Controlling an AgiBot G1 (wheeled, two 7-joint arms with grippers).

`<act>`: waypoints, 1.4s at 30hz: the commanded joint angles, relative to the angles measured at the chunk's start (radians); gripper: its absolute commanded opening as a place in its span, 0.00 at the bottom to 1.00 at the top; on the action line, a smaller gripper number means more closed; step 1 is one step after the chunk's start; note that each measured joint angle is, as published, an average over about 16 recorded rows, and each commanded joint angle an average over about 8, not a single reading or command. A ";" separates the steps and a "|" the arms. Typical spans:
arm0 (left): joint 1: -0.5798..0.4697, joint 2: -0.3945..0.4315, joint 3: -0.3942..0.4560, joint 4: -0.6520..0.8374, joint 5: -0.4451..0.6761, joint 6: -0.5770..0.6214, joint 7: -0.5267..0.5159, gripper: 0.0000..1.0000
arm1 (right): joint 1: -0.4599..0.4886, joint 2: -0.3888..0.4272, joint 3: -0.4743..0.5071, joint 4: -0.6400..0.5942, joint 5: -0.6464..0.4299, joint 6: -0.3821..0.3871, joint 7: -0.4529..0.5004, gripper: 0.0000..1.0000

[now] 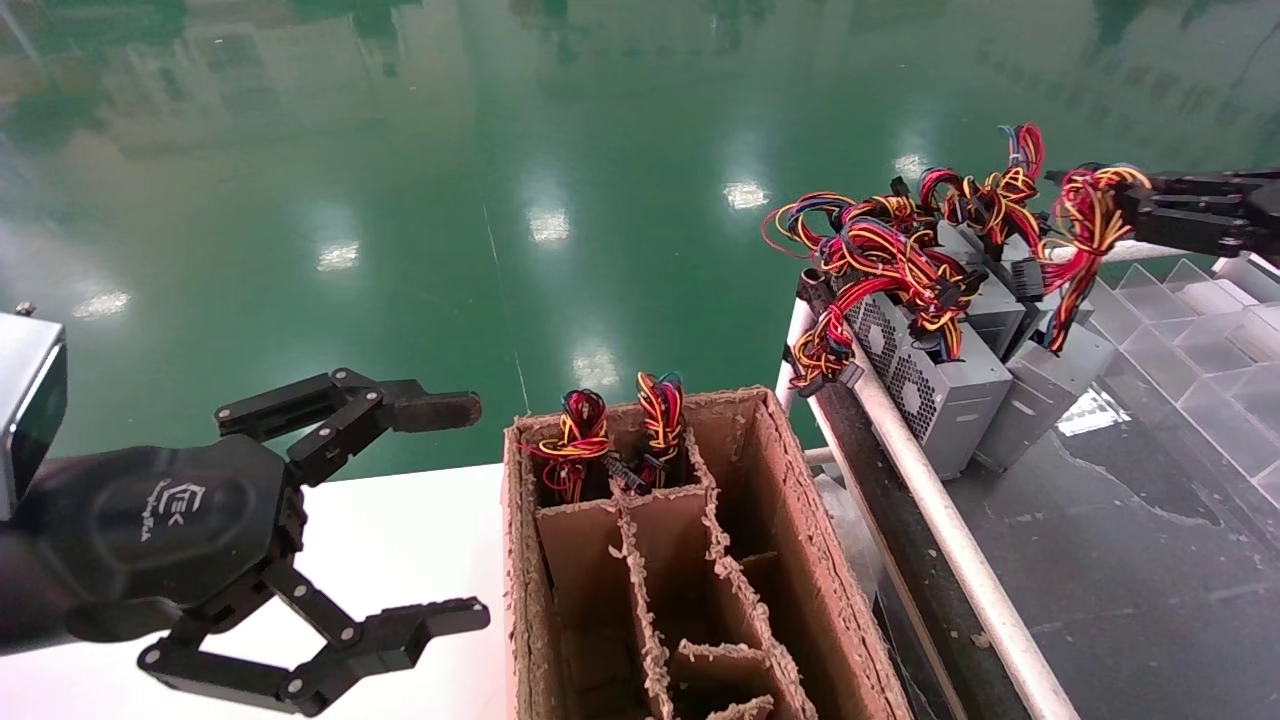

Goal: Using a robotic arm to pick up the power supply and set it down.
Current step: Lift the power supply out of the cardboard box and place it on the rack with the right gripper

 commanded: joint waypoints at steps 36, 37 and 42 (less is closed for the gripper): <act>0.000 0.000 0.000 0.000 0.000 0.000 0.000 1.00 | 0.020 0.030 -0.015 -0.011 -0.021 -0.050 -0.014 0.00; 0.000 0.000 0.000 0.000 0.000 0.000 0.000 1.00 | 0.018 0.023 -0.014 -0.014 -0.020 -0.039 -0.013 0.00; 0.000 0.000 0.000 0.000 0.000 0.000 0.000 1.00 | 0.007 -0.011 -0.009 -0.024 -0.013 0.020 -0.008 0.00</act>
